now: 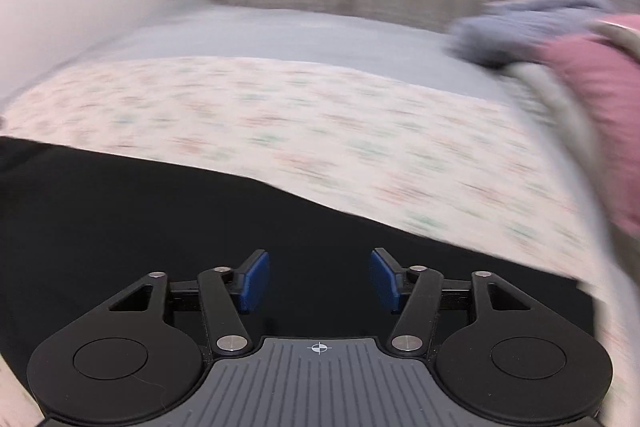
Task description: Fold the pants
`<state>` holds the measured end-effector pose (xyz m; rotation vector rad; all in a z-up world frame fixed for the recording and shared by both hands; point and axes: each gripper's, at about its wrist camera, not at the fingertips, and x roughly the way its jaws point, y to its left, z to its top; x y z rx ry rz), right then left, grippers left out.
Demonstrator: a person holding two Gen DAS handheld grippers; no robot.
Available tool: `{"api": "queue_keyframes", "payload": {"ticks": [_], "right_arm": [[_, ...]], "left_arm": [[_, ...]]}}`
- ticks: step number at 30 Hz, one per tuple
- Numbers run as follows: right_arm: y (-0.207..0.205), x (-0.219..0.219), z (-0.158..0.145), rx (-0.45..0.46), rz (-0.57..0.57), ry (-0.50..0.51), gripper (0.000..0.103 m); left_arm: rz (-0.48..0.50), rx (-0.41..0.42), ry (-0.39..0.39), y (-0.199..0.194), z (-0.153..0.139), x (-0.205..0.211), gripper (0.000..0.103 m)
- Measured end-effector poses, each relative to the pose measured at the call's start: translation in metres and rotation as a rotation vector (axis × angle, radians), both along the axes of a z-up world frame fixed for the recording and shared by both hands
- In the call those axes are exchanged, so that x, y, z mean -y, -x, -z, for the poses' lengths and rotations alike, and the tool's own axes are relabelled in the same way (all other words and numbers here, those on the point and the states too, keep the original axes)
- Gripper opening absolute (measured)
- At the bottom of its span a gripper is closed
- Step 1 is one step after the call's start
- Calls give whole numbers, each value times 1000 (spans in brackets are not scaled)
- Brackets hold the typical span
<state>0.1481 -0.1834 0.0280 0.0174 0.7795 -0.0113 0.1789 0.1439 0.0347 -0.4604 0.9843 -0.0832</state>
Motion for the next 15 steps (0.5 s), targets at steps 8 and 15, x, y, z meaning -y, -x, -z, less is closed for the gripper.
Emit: {"api": "queue_keyframes", "payload": {"ticks": [8,15], "right_arm": [[-86,-2,19,-33,-113,-46,75],[-101,-15,49,-100,-245,-17,33]], "left_arm": [[93,3,-102,-5,47,33,85],[74,-4,-33,-8,49,25,85]]}}
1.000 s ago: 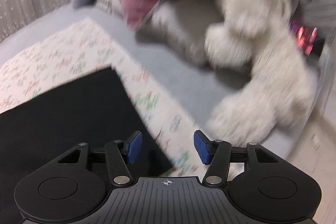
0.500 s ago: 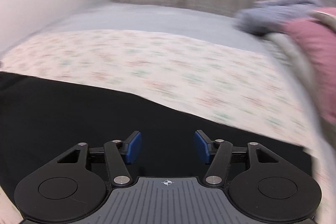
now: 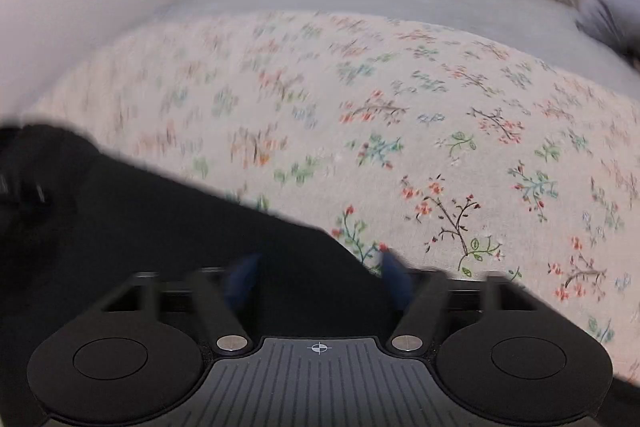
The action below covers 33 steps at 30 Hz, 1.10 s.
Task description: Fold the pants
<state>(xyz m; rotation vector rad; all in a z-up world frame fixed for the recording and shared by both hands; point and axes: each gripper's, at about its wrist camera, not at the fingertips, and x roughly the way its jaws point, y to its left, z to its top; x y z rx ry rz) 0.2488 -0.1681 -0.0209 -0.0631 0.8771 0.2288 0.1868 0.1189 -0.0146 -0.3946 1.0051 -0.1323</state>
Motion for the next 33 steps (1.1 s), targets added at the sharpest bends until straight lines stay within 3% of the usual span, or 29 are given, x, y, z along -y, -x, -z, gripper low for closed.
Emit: {"api": "queue_keyframes", "payload": {"ticks": [1,3,8,12,17,24,27,31,33], "right_arm": [[7,-2,-3,28,-8,18,9],[25,-9,-13,89,-34,46,2],[75,-42,-23,178,-168,190,1],[116,-78,-9,305,-298,449,1],[126,-89,13,275,-374,486,1],[130,-89,11,299,-491,482,1],[135,-88,11,321,-540,533,0],[119,-72,7,310,-459,496,0],[104,-62,4,319,-375,493,0]], "left_arm": [[-8,-5,18,0,0,-4,85],[-13,-9,35,-5,2,-2,85],[-21,-11,63,-1,1,-7,85],[-34,-11,76,2,0,-9,85],[-56,-5,127,6,-6,-13,85],[-5,39,198,10,-14,-7,85],[-8,82,152,13,-20,-8,85],[-26,-33,104,3,0,-4,85],[-32,-24,89,2,-1,-1,85]]}}
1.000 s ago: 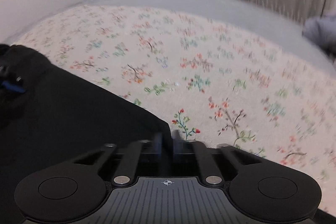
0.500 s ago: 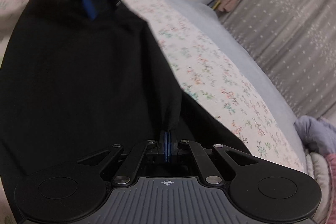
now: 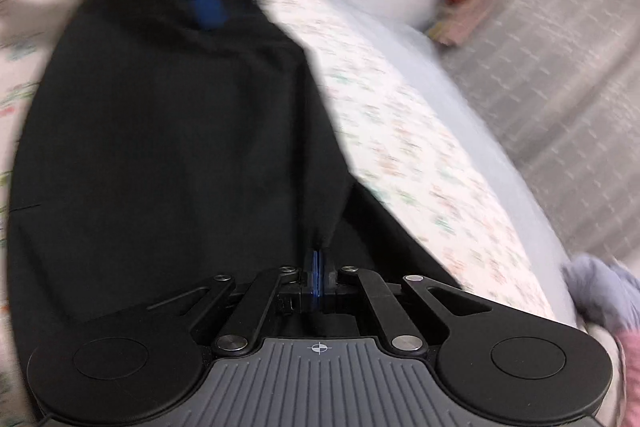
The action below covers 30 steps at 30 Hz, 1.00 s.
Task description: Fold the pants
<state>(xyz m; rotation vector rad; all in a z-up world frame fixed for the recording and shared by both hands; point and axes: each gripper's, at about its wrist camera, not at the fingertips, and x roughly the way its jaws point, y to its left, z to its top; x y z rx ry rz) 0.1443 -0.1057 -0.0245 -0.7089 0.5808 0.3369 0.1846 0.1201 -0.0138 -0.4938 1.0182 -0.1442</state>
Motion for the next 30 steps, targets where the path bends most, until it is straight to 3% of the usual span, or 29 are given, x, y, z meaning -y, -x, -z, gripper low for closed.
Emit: {"api": "queue_keyframes", "payload": {"ticks": [3,6,8,10,16,19,21,24,30], "right_arm": [[-27,17,-9,-39,90,-108,1],[-54,40,-19,-204,104,-363,20],[-72,54,-20,-325,102,-548,66],[-91,57,-18,-414,93,-634,77],[-171,66,-14,-546,168,-726,77],[-175,57,-14,-611,144,-788,77],[-183,45,-8,-640,114,-769,77],[-181,26,-9,-629,65,-708,76],[-160,25,-17,-564,-12,-712,59]], "left_arm": [[5,5,-33,-2,-1,7,86],[17,15,-63,-3,-1,12,86],[25,19,-76,-4,-1,15,88],[27,22,-81,-5,0,15,89],[31,23,-80,-6,1,13,90],[29,21,-66,-5,1,11,90],[30,19,-59,-6,1,10,90],[26,13,-42,-4,0,6,90],[12,7,-30,-2,-1,-1,90]]}}
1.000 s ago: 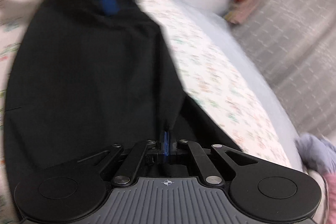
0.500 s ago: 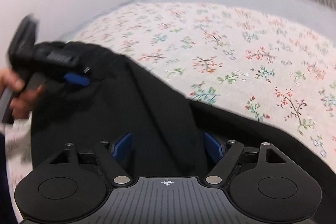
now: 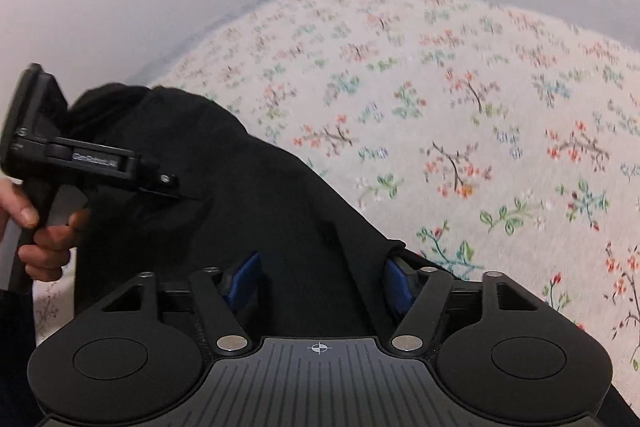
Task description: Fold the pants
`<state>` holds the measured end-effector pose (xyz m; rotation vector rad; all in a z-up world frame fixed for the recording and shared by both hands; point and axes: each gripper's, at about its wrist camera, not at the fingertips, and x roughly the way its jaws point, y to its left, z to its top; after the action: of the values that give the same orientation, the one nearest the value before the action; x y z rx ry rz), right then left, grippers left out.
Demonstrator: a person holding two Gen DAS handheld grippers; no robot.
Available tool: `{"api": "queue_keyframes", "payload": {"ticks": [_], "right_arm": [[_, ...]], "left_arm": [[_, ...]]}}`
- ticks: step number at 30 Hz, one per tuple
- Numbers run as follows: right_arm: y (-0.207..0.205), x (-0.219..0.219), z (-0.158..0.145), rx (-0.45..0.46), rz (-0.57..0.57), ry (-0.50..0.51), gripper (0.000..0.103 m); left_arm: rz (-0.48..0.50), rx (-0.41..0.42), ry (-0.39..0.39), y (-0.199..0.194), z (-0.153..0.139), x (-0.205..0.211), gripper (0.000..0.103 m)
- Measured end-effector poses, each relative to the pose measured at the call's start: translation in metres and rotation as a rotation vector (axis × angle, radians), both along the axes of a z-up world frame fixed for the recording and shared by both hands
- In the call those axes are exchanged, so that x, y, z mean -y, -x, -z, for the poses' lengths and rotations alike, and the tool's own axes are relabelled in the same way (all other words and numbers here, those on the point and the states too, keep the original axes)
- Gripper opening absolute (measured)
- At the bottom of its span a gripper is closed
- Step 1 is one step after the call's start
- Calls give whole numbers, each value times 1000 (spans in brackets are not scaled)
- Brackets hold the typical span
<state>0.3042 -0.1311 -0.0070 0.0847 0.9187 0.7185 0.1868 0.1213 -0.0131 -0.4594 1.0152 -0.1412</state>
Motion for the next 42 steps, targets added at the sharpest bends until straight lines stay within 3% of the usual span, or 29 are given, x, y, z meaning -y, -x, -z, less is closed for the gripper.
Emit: {"api": "queue_keyframes", "payload": {"ticks": [5,8,13,17,20,21,24,27,30,32,34,35,37,39,42], "right_arm": [[38,9,-4,109,-68,0,24],[64,-4,-2,173,-116,56,13],[116,-49,4,362,-248,313,8],[130,-60,9,404,-263,345,9],[141,-63,3,475,-276,372,3],[146,-63,0,504,-273,372,1],[168,-73,-7,661,-302,472,0],[197,-91,3,763,-434,615,0],[216,-100,16,739,-538,626,0],[226,-104,23,758,-571,655,0],[234,-106,25,787,-602,696,0],[237,-107,25,793,-614,710,0],[238,-106,23,771,-624,717,0],[226,-102,18,711,-595,664,2],[192,-90,-10,543,-481,452,9]], "left_arm": [[-2,3,-9,0,-1,2,89],[-5,5,-21,1,-1,3,88],[-50,13,-6,3,-4,-8,85],[-109,71,5,7,-13,-21,84],[-167,130,-66,8,-21,-31,84],[-189,108,-92,6,-18,-34,84],[-233,20,-14,0,-3,-45,82],[-232,101,24,6,-17,-44,82],[-180,187,-104,10,-30,-26,82],[-172,140,-131,5,-23,-24,82],[-210,36,-97,-3,-7,-34,82],[-249,-11,-42,-4,1,-43,82],[-290,-19,7,-2,5,-49,82],[-294,-16,6,0,3,-47,82],[-290,-14,0,-3,3,-46,82]]}}
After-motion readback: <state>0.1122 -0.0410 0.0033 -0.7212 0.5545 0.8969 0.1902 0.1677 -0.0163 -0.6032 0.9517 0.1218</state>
